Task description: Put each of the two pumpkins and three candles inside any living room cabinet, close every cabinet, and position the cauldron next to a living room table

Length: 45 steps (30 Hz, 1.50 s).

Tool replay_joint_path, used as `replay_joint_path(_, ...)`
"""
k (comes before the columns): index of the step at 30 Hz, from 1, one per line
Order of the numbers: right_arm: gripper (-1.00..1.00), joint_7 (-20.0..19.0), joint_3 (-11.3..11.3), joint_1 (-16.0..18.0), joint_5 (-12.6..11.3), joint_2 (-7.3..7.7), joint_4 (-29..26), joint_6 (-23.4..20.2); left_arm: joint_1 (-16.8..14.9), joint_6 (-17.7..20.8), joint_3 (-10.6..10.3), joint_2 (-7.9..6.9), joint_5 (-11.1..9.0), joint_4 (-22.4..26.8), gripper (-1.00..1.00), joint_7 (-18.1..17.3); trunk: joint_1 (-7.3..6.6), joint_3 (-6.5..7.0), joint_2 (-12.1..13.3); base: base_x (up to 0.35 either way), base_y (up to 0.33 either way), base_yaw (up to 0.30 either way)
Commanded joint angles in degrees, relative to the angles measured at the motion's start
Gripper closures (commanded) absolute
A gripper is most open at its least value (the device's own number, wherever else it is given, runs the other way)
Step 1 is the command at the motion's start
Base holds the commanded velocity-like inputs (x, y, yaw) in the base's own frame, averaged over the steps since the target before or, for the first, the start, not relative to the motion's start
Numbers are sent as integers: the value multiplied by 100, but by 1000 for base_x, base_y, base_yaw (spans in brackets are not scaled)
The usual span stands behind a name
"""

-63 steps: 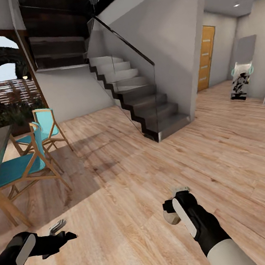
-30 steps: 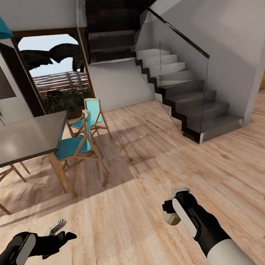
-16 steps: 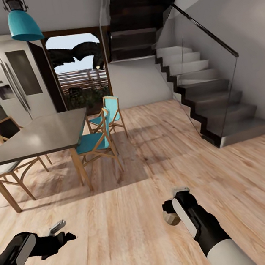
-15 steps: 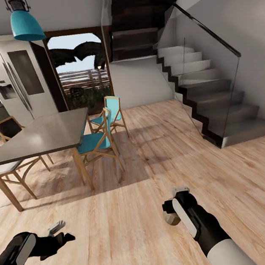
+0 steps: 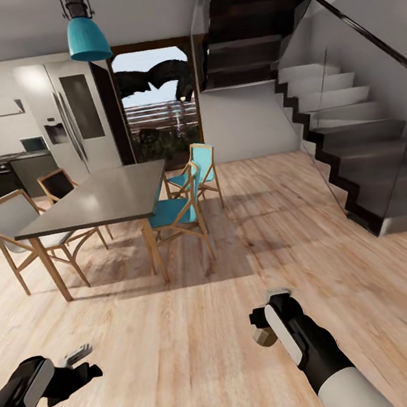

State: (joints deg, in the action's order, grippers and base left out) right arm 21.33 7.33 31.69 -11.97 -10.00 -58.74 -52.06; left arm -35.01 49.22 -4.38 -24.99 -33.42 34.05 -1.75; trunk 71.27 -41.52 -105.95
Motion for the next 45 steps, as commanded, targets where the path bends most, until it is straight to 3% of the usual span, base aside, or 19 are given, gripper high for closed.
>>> replay_joint_path(1, 100, 55, 5, 4, -48, 0, -6, -14, -5, 5, 5, -6, 13, 3, -100, -30, -1, -6, -3, 0, 0, 291)
replay_joint_path(9, 100, 55, 5, 4, -42, 0, -1, -14, -4, -372, 176, 28, 12, -20, -100, -124, -1, -6, -3, -35, 15, 291)
replay_joint_path(29, 100, 64, 5, 4, 11, 0, 2, -6, -5, -411, 252, 29, 2, -22, -100, -134, -1, -6, -3, -109, 117, 291)
replay_joint_path(45, 100, 64, 14, 4, 2, 0, 0, -6, -5, -411, 278, 29, -6, -22, -100, -132, -1, -22, -3, -282, 27, 288)
